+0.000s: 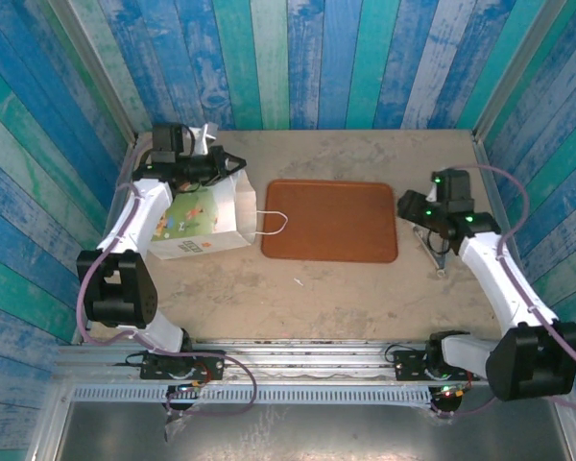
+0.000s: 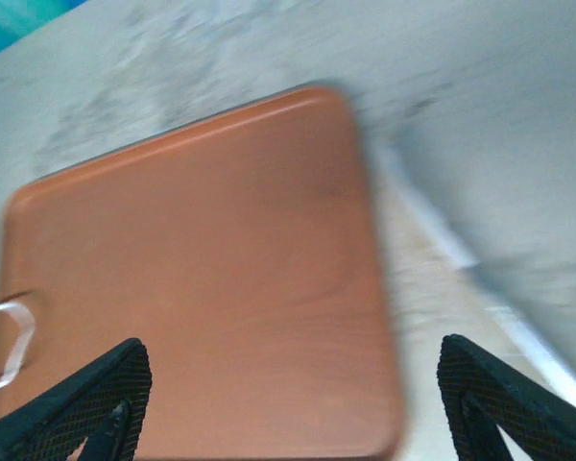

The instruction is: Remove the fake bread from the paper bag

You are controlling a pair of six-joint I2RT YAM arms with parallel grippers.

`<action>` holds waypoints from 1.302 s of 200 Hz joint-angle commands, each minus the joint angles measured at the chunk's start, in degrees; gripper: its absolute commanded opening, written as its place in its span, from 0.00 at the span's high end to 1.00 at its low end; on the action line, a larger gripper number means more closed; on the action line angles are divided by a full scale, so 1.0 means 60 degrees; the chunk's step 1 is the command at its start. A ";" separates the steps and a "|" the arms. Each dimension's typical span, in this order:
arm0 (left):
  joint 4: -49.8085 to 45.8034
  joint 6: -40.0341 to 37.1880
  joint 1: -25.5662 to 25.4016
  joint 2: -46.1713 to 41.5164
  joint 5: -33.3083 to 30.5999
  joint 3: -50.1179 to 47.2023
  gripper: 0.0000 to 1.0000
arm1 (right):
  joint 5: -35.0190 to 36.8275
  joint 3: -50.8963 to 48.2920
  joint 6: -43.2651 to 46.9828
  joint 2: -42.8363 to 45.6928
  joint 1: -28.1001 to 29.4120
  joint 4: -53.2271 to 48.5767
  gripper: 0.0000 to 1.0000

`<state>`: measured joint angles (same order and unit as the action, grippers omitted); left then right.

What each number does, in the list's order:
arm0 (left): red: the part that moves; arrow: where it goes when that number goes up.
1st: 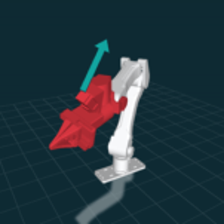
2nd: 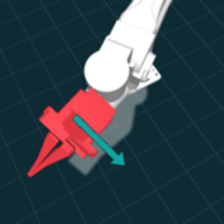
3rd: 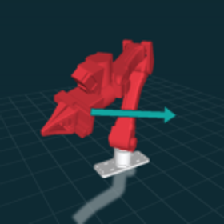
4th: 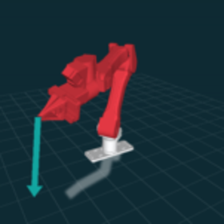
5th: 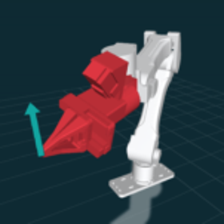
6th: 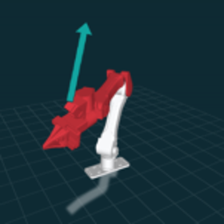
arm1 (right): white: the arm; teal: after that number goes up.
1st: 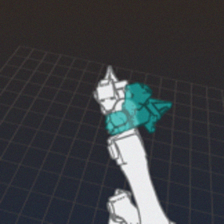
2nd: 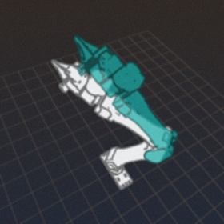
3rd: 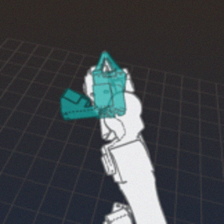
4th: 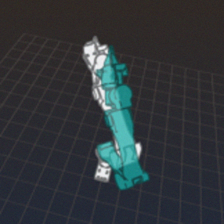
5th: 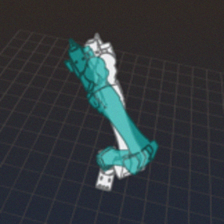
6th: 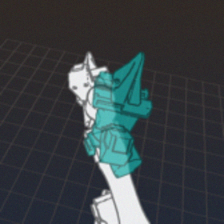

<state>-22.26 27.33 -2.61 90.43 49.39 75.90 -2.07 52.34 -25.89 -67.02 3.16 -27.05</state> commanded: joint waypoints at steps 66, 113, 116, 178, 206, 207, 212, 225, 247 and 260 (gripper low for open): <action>0.0854 -0.0387 0.0018 -0.0901 -0.0736 -0.0794 1.00 | -0.0166 -0.0080 0.2671 -0.3137 -0.2354 -0.1373 0.18; 0.1327 -0.0893 0.0027 -0.1431 -0.1054 -0.1499 1.00 | -0.0370 -0.0002 0.2518 -0.4094 -0.2365 -0.1228 0.16; 0.1360 -0.0882 0.0018 -0.1445 -0.1042 -0.1535 1.00 | -0.0384 0.0021 0.2556 -0.4183 -0.2360 -0.1248 0.16; 0.0847 -0.0908 0.0025 -0.1036 -0.0764 -0.1103 1.00 | -0.1405 0.0277 0.2446 -0.4862 -0.2252 -0.1596 0.21; 0.0835 -0.0781 0.0026 -0.0963 -0.0733 -0.1031 1.00 | -0.0673 0.0800 0.2607 -0.5174 -0.1671 -0.2374 0.23; 0.0844 -0.0779 0.0026 -0.0957 -0.0732 -0.1025 1.00 | -0.0626 0.0814 0.2619 -0.5197 -0.1655 -0.2412 0.23; 0.0864 -0.0750 0.0029 -0.0933 -0.0736 -0.1027 1.00 | -0.0332 0.0976 0.2635 -0.5301 -0.1551 -0.2567 0.23; 0.0894 -0.0690 0.0023 -0.0922 -0.0728 -0.1019 1.00 | 0.0458 0.1437 0.2618 -0.5622 -0.1320 -0.3042 0.22; 0.0883 -0.0659 0.0025 -0.0895 -0.0687 -0.0961 1.00 | 0.0940 0.2157 0.2747 -0.6320 -0.1297 -0.3604 0.19; 0.0856 -0.0673 0.0025 -0.0876 -0.0671 -0.0932 1.00 | 0.0745 0.2556 0.2991 -0.6715 -0.1303 -0.3923 0.14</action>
<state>-16.71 23.20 -2.61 85.65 44.10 68.55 -0.30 63.94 -10.20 -103.44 -4.45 -44.36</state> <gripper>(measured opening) 0.040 0.837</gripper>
